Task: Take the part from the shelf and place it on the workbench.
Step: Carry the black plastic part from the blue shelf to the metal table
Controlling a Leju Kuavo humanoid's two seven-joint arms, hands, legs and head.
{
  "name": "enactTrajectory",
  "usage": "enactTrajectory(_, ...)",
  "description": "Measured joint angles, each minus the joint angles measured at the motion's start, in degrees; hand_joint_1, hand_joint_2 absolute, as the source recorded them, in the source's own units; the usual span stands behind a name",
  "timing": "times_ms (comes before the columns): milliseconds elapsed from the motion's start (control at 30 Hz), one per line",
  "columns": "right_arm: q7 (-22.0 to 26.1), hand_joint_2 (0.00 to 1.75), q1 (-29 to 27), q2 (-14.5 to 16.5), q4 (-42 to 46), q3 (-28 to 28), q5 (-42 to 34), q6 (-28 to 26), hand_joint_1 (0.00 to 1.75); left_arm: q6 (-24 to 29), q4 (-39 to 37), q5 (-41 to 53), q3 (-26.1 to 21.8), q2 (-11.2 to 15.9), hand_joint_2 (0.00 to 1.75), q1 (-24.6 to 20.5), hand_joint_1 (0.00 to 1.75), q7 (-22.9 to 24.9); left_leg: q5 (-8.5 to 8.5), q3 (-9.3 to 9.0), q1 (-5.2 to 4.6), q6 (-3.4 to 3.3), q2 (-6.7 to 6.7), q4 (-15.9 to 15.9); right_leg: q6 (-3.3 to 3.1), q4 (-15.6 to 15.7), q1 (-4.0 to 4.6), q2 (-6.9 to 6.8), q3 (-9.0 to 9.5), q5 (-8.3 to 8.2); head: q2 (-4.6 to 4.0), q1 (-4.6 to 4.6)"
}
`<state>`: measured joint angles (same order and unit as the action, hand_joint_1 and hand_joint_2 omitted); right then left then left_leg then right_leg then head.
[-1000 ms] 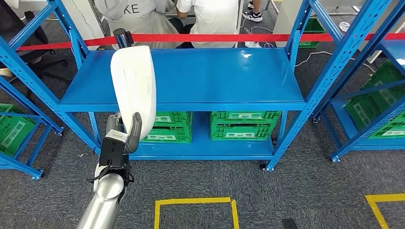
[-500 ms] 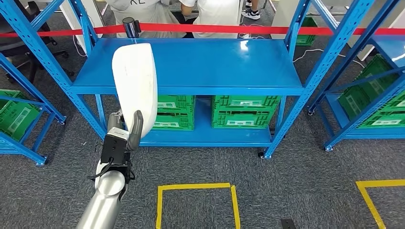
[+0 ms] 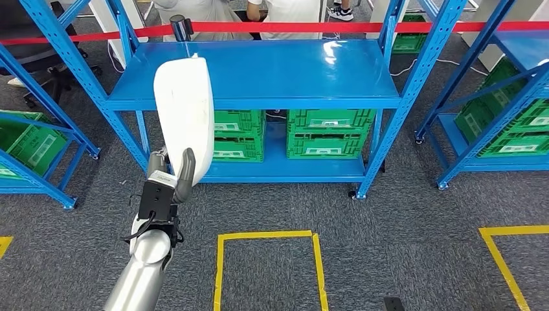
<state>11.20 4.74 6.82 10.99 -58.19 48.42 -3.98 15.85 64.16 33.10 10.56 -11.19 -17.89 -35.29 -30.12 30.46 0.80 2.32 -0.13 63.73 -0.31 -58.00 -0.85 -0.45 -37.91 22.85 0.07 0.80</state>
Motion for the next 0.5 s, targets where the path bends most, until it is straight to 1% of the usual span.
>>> enactTrajectory(33,0.12,0.00,0.04,0.00,0.00,-0.01,0.03,0.14,0.00,0.03,0.01,0.01,0.00,-0.05,1.75,-0.13,1.75,-0.02,-1.01,-2.32,-0.07,-0.32,-0.08,-3.60,0.40,-0.08,0.03,0.02,-0.31,-0.57,0.00,0.03)
enactTrajectory(67,0.26,0.00,0.07,0.00,0.00,-0.01,0.04,0.31,0.00,0.05,0.01,0.03,0.00,-0.10,1.75,-0.28,1.75,-0.01,-1.99,-3.50,-0.26,-0.80,-0.16,-5.83,0.80,0.03,0.03,0.04,-0.44,-1.16,0.00,-0.02)
enactTrajectory(100,0.45,0.00,0.06,0.01,0.00,-0.01,0.01,0.50,0.00,0.07,0.01,0.05,0.00,-0.13,1.75,-0.36,1.75,-0.01,-2.02,-3.64,-0.50,-1.46,-0.20,-6.64,1.24,0.30,-0.03,0.05,-0.50,-1.82,0.00,-0.05)
enactTrajectory(133,0.63,0.00,0.00,0.01,-0.01,-0.02,-0.07,0.72,0.00,0.08,-0.03,0.10,0.00,-0.13,1.75,-0.40,1.75,0.01,-1.44,-3.07,-0.54,-2.07,-0.11,-6.56,1.64,0.59,-0.15,0.08,-0.61,-2.35,-0.01,-0.11)
enactTrajectory(167,0.76,0.00,-0.12,0.03,-0.01,-0.04,-0.16,0.94,0.00,0.09,-0.05,0.16,0.00,-0.15,1.75,-0.44,1.75,0.06,-0.77,-2.41,-0.57,-2.70,-0.01,-6.54,1.99,0.39,-0.30,0.11,-1.00,-1.86,-0.01,-0.18)
enactTrajectory(200,0.85,0.00,-0.26,0.07,-0.02,-0.07,-0.26,1.13,0.00,0.09,-0.07,0.24,0.00,-0.17,1.75,-0.45,1.75,0.09,0.02,-1.70,-0.53,-3.24,0.09,-6.59,2.29,-0.68,-0.39,0.15,-1.64,-0.23,0.00,-0.15)
enactTrajectory(233,0.90,0.00,-0.36,0.11,-0.02,-0.10,-0.32,1.27,0.00,0.09,-0.09,0.31,0.00,-0.19,1.75,-0.46,1.75,0.13,0.87,-0.87,-0.46,-3.62,0.18,-6.61,2.50,-2.91,-0.45,0.21,-2.51,2.50,-0.01,-0.08)
enactTrajectory(267,0.97,0.00,-0.39,0.15,-0.02,-0.14,-0.36,1.36,0.00,0.09,-0.09,0.37,0.00,-0.21,1.75,-0.48,1.75,0.15,1.70,0.09,-0.51,-3.88,0.21,-6.55,2.66,-6.40,-0.46,0.26,-3.55,5.92,0.00,-0.01)
enactTrajectory(300,1.09,0.00,-0.37,0.17,-0.02,-0.19,-0.39,1.41,0.00,0.09,-0.09,0.41,0.00,-0.21,1.75,-0.48,1.75,0.16,2.47,1.02,-0.59,-3.98,0.20,-6.47,2.77,-10.44,-0.43,0.30,-4.45,8.70,0.00,0.05)
enactTrajectory(333,1.25,0.00,-0.33,0.17,-0.02,-0.24,-0.44,1.44,0.00,0.10,-0.11,0.45,0.00,-0.21,1.75,-0.47,1.75,0.19,3.22,2.04,-0.68,-4.00,0.21,-6.35,2.81,-14.15,-0.38,0.33,-4.98,10.25,0.00,0.09)
enactTrajectory(367,1.44,0.00,-0.30,0.17,-0.02,-0.29,-0.51,1.50,0.00,0.11,-0.14,0.49,-0.01,-0.20,1.75,-0.46,1.75,0.24,3.90,3.07,-0.76,-3.98,0.24,-6.18,2.76,-16.63,-0.31,0.34,-4.84,10.41,0.00,0.09)
enactTrajectory(400,1.62,0.00,-0.29,0.17,-0.02,-0.35,-0.60,1.59,0.00,0.13,-0.15,0.54,-0.01,-0.19,1.75,-0.46,1.75,0.28,4.51,4.05,-0.80,-3.91,0.27,-5.96,2.63,-17.07,-0.23,0.34,-3.71,9.35,0.00,0.09)
enactTrajectory(433,1.79,0.00,-0.27,0.18,-0.02,-0.42,-0.68,1.74,0.00,0.15,-0.16,0.58,-0.01,-0.19,1.75,-0.46,1.75,0.34,5.07,5.00,-0.82,-3.79,0.28,-5.70,2.42,-15.36,-0.14,0.35,-1.48,7.86,0.00,0.09)
enactTrajectory(467,1.92,0.00,-0.22,0.18,-0.02,-0.48,-0.72,1.88,0.00,0.16,-0.13,0.64,-0.01,-0.18,1.75,-0.46,1.75,0.41,5.57,5.82,-0.82,-3.64,0.29,-5.40,2.17,-12.05,-0.05,0.36,1.55,6.80,0.00,0.09)
enactTrajectory(500,2.03,0.00,-0.09,0.18,-0.02,-0.55,-0.75,2.01,0.00,0.18,0.00,0.73,-0.01,-0.17,1.75,-0.46,1.75,0.48,6.01,6.56,-0.90,-3.42,0.28,-5.08,1.86,-7.42,0.13,0.38,5.07,6.98,0.00,0.10)
